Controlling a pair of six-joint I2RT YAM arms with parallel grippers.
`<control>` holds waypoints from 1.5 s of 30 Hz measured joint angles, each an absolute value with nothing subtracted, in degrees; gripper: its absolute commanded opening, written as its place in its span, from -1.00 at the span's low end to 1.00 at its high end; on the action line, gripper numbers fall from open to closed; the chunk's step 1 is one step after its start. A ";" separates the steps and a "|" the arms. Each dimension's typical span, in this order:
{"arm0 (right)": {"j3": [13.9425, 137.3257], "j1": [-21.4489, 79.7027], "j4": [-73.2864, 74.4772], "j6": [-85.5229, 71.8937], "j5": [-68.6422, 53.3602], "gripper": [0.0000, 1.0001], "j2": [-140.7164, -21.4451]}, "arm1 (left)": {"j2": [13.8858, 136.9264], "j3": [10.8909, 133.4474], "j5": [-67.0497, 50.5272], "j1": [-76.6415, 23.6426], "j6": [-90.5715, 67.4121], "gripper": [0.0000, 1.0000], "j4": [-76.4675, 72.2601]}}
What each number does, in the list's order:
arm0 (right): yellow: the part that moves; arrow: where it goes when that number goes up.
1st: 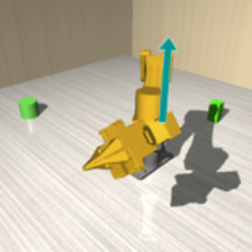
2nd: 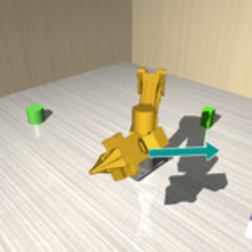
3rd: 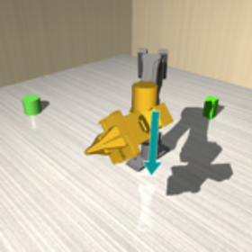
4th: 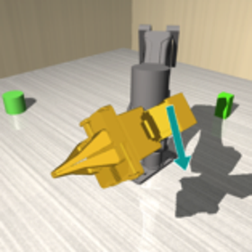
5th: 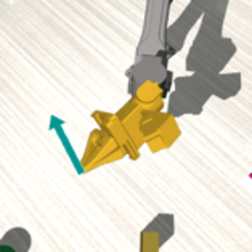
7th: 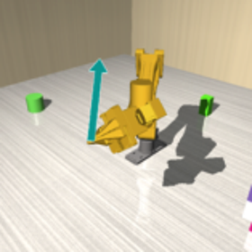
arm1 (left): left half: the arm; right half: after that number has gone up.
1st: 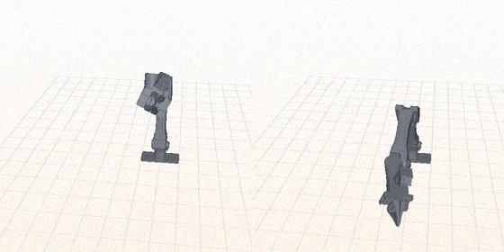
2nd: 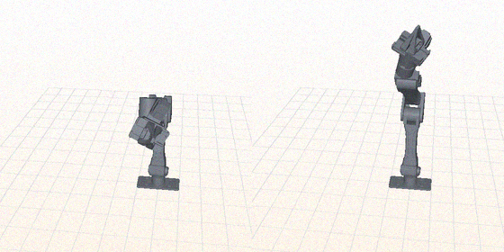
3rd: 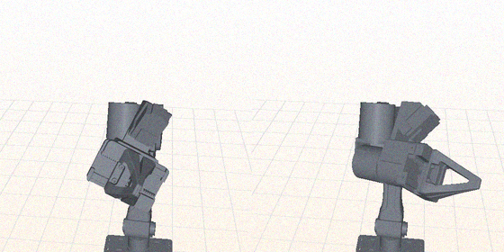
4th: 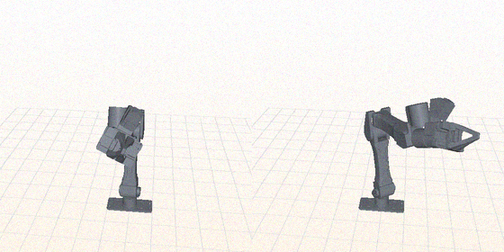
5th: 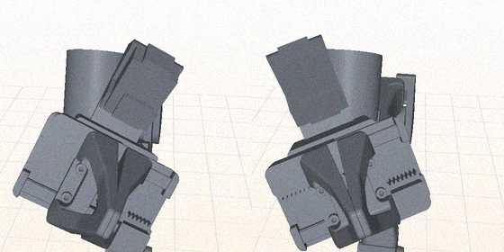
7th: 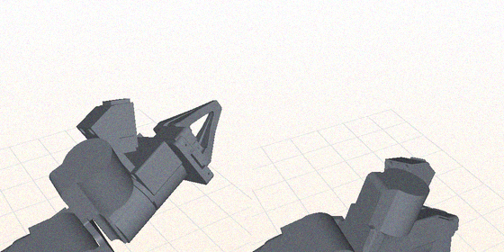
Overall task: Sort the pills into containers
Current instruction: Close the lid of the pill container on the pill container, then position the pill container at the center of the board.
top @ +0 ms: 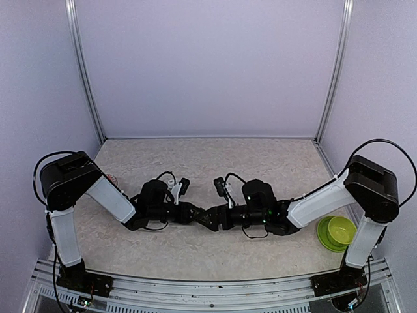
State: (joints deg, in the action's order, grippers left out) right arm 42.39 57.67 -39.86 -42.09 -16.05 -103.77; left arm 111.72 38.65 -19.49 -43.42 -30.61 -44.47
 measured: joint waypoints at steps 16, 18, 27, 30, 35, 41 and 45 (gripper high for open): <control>49.47 63.05 -13.65 -29.34 4.93 1.00 -97.91 | 109.12 36.38 -19.88 -42.17 -30.33 0.86 -45.69; 50.06 63.75 -11.79 -28.97 7.14 1.00 -98.87 | 108.22 35.64 -19.81 -42.15 -30.37 0.97 -46.04; 51.72 64.40 -7.01 -28.80 13.15 1.00 -103.48 | 104.29 31.86 -17.82 -42.11 -30.39 0.98 -46.15; 52.42 64.38 -6.50 -29.21 14.52 1.00 -105.14 | 102.06 30.20 -16.75 -41.91 -30.39 0.98 -46.57; 55.24 64.40 -5.10 -29.63 16.38 1.00 -107.96 | 99.02 27.77 -15.07 -41.52 -30.41 0.98 -48.47; 59.81 64.38 -1.67 -30.24 19.73 1.00 -111.13 | 95.88 24.86 -13.21 -41.25 -30.46 0.98 -51.11; 61.65 64.36 0.93 -30.79 21.89 1.00 -112.33 | 94.00 23.62 -12.12 -41.17 -30.46 0.98 -52.49</control>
State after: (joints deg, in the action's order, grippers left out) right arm 61.65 64.36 0.93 -30.79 21.89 -112.33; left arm 94.00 23.62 -12.12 -41.17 -30.46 -52.49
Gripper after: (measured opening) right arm 0.999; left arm 0.988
